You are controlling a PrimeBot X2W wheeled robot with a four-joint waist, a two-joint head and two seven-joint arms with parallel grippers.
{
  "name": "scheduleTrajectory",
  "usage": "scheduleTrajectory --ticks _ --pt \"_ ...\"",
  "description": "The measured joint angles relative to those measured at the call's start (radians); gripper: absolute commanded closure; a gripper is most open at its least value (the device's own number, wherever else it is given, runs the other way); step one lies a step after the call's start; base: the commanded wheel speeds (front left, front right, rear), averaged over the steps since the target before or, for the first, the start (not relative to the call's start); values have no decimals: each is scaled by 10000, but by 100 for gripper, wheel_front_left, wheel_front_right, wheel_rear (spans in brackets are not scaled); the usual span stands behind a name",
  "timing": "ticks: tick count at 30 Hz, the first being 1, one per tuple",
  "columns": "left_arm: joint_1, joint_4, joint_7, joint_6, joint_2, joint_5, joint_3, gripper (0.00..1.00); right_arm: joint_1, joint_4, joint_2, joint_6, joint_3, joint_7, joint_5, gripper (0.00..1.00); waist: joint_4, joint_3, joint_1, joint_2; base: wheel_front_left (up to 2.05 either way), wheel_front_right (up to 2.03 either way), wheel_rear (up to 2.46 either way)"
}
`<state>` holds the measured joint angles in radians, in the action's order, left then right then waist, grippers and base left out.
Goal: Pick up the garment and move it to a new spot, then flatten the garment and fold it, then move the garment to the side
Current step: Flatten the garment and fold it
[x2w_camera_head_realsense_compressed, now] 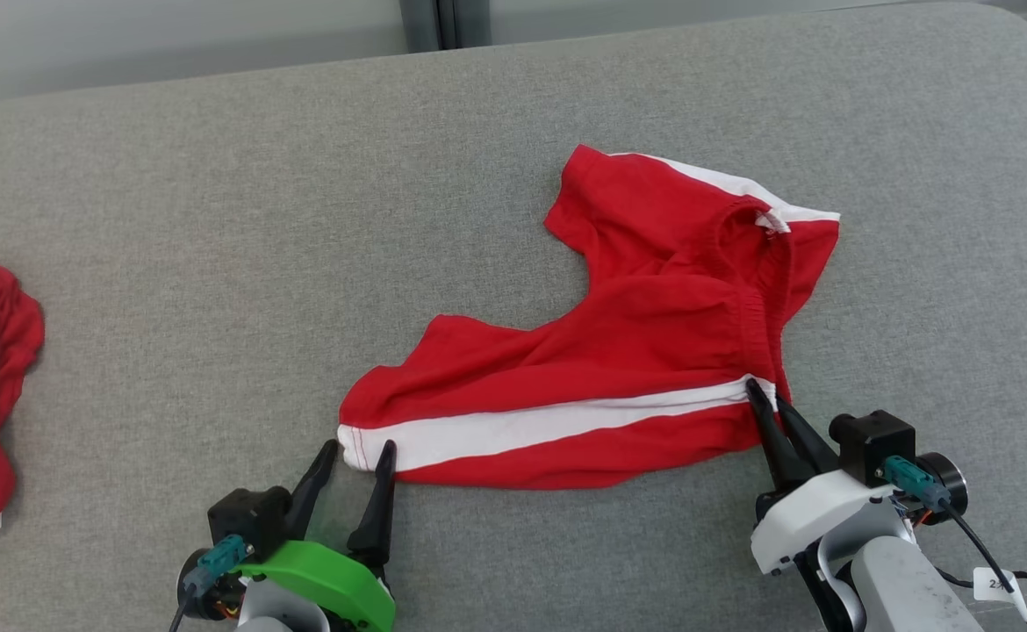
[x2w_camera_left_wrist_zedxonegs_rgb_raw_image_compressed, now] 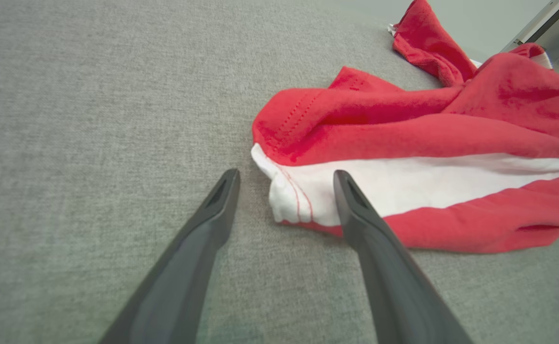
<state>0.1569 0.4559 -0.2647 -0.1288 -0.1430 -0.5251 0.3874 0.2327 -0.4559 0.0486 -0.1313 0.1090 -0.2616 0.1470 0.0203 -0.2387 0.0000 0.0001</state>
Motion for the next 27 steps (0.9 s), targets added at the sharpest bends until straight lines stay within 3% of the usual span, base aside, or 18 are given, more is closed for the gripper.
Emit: scheduleTrajectory --ticks 3,4,5,6,7,15,27 --pt "38 58 0 0 -31 -205 127 0 3 8 0 0 15 0 0 100 -5 -30 0 0 0 0 0" --pt "55 79 0 0 -33 -270 128 29 3 10 0 0 19 0 0 100 -12 -34 0 0 0 0 0" --pt "84 94 0 0 -40 -286 151 66 3 12 0 0 19 0 -2 100 -22 -38 0 0 0 0 0" --pt "109 98 0 0 -40 -288 176 95 3 19 0 0 21 0 -2 100 -31 -38 0 0 0 0 0" --pt "137 105 0 0 -38 -297 192 100 3 25 0 0 21 0 -4 100 -40 -31 0 0 0 0 0" --pt "24 -330 0 0 -77 -328 63 100 7 665 0 0 127 0 148 100 -109 308 0 -1 0 0 0" --pt "638 -2435 6 0 -499 232 -1421 100 872 2999 8 0 324 0 445 100 -191 1452 0 0 0 0 0"
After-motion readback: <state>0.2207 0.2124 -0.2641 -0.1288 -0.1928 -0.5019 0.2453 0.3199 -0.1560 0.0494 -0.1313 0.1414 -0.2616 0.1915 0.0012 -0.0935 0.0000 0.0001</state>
